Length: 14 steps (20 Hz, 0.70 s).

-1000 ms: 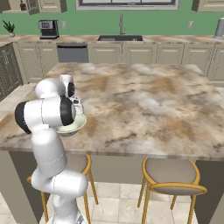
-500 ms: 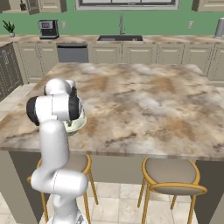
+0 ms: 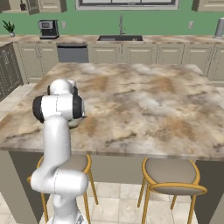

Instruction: There is a bowl on the dining counter. Grab a lemon wedge from the fridge and place it in the bowl. Then get the liquor bottle and glass cup from the cabinet and place them next to the bowl.

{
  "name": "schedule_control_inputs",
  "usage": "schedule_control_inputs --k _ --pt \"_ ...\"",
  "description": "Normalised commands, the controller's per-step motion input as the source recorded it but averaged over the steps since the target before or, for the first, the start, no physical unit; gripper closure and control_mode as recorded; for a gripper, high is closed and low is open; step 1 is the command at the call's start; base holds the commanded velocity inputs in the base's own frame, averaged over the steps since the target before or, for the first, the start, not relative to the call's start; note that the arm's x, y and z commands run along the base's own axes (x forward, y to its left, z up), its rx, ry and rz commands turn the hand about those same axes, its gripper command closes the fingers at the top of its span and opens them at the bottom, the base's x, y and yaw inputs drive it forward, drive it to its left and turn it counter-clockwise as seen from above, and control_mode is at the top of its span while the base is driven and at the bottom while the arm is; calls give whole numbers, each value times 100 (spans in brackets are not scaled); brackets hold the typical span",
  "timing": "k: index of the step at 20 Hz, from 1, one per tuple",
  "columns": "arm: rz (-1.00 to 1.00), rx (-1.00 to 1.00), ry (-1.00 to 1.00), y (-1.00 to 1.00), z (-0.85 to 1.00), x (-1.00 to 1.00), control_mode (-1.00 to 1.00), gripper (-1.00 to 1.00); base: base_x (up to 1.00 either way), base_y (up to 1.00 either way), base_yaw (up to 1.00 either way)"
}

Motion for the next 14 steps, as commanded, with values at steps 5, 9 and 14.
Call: schedule_control_inputs --k 5,9,14 --pt "0 0 -1 0 2 -10 -100 -100 0 0 0" --pt "0 0 -5 0 23 -30 -100 -100 0 0 0" --pt "0 0 -8 0 38 -39 -100 -100 0 0 0"
